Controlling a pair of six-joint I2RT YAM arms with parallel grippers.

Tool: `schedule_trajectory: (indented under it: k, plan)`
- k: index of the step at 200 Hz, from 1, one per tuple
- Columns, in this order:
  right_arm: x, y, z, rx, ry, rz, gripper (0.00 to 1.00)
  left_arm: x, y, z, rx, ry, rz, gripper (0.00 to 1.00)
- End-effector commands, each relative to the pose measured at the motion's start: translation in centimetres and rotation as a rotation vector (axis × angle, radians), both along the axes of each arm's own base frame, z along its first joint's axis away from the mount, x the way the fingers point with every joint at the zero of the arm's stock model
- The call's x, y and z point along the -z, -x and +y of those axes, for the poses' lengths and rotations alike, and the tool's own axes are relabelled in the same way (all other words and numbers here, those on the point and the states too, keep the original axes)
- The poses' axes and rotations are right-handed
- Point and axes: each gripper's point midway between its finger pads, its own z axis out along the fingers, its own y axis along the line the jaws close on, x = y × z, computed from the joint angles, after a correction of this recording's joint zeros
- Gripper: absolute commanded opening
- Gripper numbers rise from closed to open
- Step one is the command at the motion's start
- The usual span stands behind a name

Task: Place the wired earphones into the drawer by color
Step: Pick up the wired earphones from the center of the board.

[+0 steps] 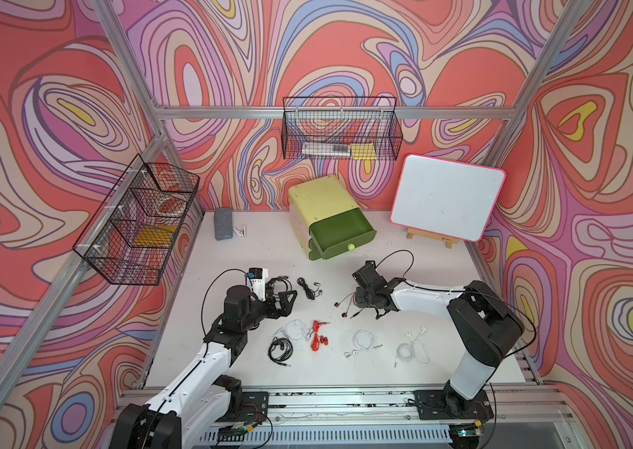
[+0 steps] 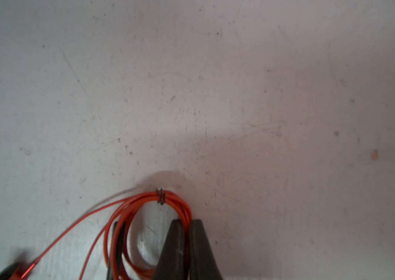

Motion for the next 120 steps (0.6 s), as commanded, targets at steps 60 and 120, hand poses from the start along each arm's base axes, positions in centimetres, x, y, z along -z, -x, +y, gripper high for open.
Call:
schedule_trajectory:
  k: [60,120]
  plan:
    - [-4.7,3.6,-4.7,0.068,0.058,-0.044,0.02,-1.4,-0.5,-0.5,0.022,0.011,-0.038,0.99]
    - [-10.2,4.3,-6.0,0.084,0.027,-0.150,0.02,-1.4,-0.4,-0.3,0.017,0.005,-0.044,0.99]
